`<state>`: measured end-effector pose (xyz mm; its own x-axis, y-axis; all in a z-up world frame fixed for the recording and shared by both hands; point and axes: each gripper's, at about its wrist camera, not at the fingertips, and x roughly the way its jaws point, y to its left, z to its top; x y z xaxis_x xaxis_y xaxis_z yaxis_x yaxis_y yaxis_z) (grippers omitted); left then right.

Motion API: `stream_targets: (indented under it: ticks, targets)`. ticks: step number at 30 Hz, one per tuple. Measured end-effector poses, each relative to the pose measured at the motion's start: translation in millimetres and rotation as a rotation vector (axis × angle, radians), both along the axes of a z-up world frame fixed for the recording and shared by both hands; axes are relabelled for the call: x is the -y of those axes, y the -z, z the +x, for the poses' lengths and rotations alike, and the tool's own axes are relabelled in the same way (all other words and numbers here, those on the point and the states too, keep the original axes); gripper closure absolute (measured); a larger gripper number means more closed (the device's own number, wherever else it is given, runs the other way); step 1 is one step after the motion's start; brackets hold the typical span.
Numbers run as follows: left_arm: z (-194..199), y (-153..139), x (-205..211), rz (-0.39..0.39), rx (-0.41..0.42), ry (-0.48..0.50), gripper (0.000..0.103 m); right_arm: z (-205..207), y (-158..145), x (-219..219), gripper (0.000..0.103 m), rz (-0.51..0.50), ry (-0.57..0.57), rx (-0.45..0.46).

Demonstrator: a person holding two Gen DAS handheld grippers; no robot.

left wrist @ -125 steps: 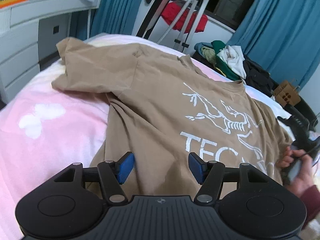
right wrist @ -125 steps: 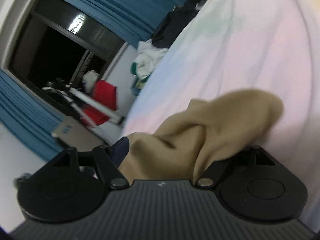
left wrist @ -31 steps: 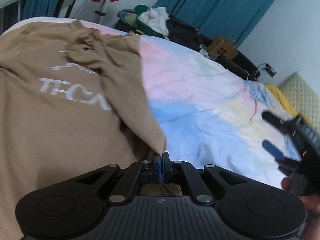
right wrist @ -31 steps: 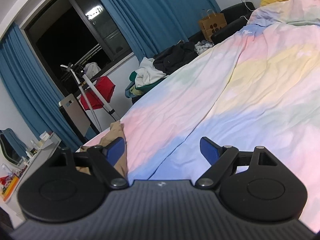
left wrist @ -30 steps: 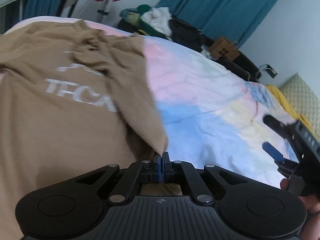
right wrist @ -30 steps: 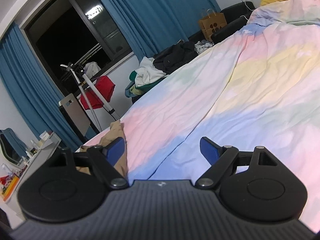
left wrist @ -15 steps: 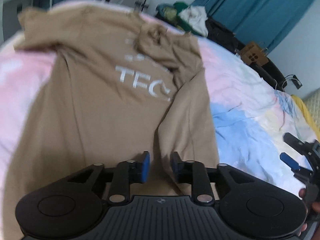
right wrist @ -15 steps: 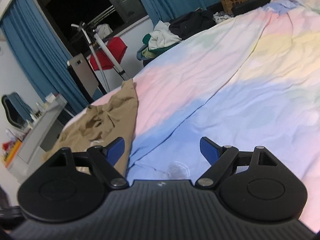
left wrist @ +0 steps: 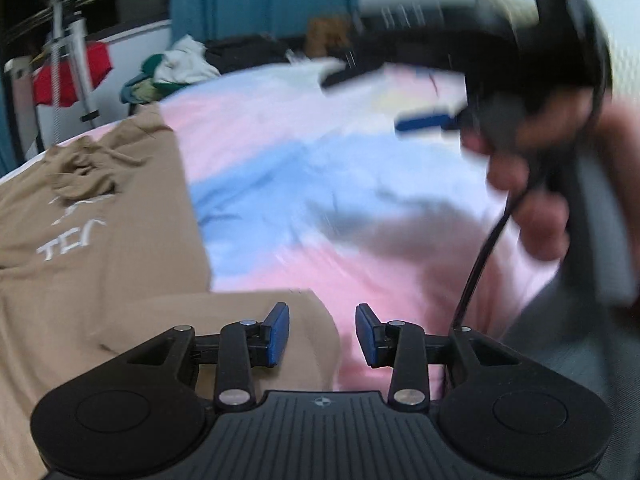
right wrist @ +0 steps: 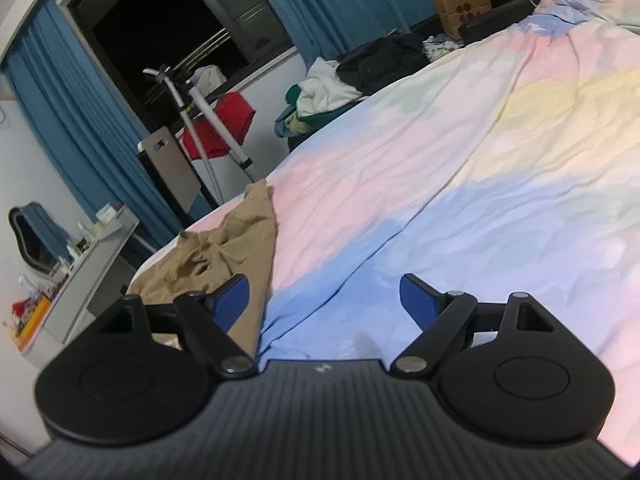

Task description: Fold clothes

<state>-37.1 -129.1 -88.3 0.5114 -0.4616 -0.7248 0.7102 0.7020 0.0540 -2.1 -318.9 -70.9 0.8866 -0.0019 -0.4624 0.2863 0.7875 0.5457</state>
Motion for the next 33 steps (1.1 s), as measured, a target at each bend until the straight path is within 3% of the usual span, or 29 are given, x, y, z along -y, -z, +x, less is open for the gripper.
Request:
stream_targets:
  ticks: [3,4,6,13,16,20,25,28,30,33]
  targets:
    - [7.0,15.6,7.2,0.066,0.021,-0.036,0.068,-0.5,3.8,9.7,0.019,0.032,0.016,-0.008]
    - [10.9,18.6,3.8,0.061,0.011,-0.055,0.081,0.6,5.4,10.9,0.019,0.038,0.015,-0.011]
    - [18.1,20.9,-5.8,0.025,-0.016,-0.093,0.091,2.6,8.6,13.3,0.019,0.051,0.012,-0.016]
    - [-0.5,-46.9,-69.4,-0.326,-0.093,-0.077,0.095,7.9,11.7,7.5,0.019,0.057,-0.043,-0.025]
    - [-13.3,-66.8,-105.9,-0.413,-0.151,-0.072,0.095,10.2,14.2,5.8,0.019,0.103,-0.087,-0.021]
    - [-22.3,-66.3,-147.2,-0.404,-0.254,-0.157,0.098,14.6,17.4,0.3,0.019,0.169,-0.169,-0.020]
    - [-24.2,-41.8,-170.6,-0.271,-0.319,-0.255,0.098,15.6,13.2,-21.9,0.021,0.176,-0.302,-0.031]
    - [-24.5,-30.5,-175.2,-0.203,-0.343,-0.273,0.098,14.9,14.1,-41.5,0.025,0.166,-0.391,-0.093]
    - [-25.8,-32.9,-179.9,-0.223,-0.322,-0.267,0.097,14.4,14.6,-54.6,0.025,0.160,-0.451,-0.134]
    - [-26.2,-41.4,-188.9,-0.298,-0.289,-0.267,0.087,12.7,26.8,-79.2,0.025,0.165,-0.533,-0.244]
